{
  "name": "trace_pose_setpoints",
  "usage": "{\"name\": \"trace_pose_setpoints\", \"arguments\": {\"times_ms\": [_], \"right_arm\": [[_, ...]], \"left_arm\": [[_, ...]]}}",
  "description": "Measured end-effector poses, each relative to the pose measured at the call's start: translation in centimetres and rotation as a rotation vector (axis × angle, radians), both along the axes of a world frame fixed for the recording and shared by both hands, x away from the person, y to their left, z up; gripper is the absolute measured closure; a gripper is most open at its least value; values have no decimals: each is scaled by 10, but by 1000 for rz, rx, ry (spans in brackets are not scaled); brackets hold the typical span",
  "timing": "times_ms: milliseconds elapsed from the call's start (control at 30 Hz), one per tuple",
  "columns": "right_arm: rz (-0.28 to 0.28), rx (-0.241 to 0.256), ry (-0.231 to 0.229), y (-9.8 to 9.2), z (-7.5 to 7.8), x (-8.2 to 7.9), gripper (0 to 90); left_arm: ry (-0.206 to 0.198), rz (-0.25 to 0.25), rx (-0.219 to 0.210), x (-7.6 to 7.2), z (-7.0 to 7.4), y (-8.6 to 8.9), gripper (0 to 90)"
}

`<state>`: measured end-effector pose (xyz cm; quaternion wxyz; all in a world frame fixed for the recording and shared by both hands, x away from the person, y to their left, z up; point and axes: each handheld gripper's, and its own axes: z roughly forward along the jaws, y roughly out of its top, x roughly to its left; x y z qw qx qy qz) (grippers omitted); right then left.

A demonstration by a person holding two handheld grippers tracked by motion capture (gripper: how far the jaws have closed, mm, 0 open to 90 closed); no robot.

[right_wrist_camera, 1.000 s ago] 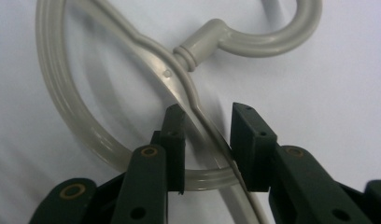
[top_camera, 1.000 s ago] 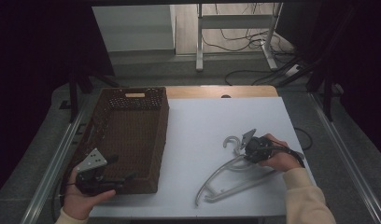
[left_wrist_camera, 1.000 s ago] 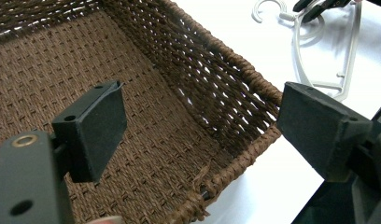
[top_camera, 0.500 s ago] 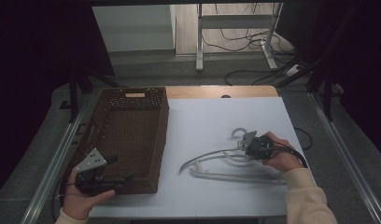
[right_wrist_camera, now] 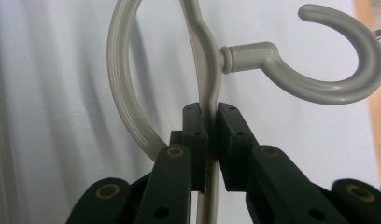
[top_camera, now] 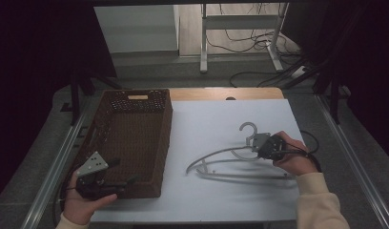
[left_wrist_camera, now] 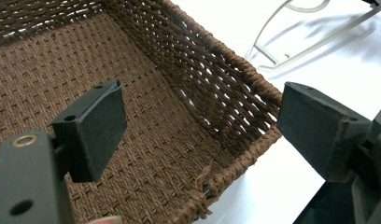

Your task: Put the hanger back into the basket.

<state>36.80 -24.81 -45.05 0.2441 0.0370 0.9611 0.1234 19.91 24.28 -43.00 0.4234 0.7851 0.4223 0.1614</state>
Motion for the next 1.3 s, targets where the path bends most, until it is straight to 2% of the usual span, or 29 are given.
{"name": "trace_pose_setpoints", "arguments": {"times_ms": [367, 767, 1033, 1167, 1300], "right_arm": [[-1, 76, -56, -11, 21, -8, 816], [30, 181, -80, -13, 38, -17, 816], [92, 197, -117, 5, 52, -28, 815], [133, 193, -125, 17, 56, -31, 815], [160, 189, -129, 26, 58, -35, 815]], "left_arm": [[-2, -3, -1, 0, 1, -2, 163], [-7, -13, -8, 0, 4, -4, 162], [-9, -34, -41, 0, 11, -6, 165], [-9, -46, -57, 3, 19, -10, 167], [-2, -85, -79, 7, 30, -20, 179]]}}
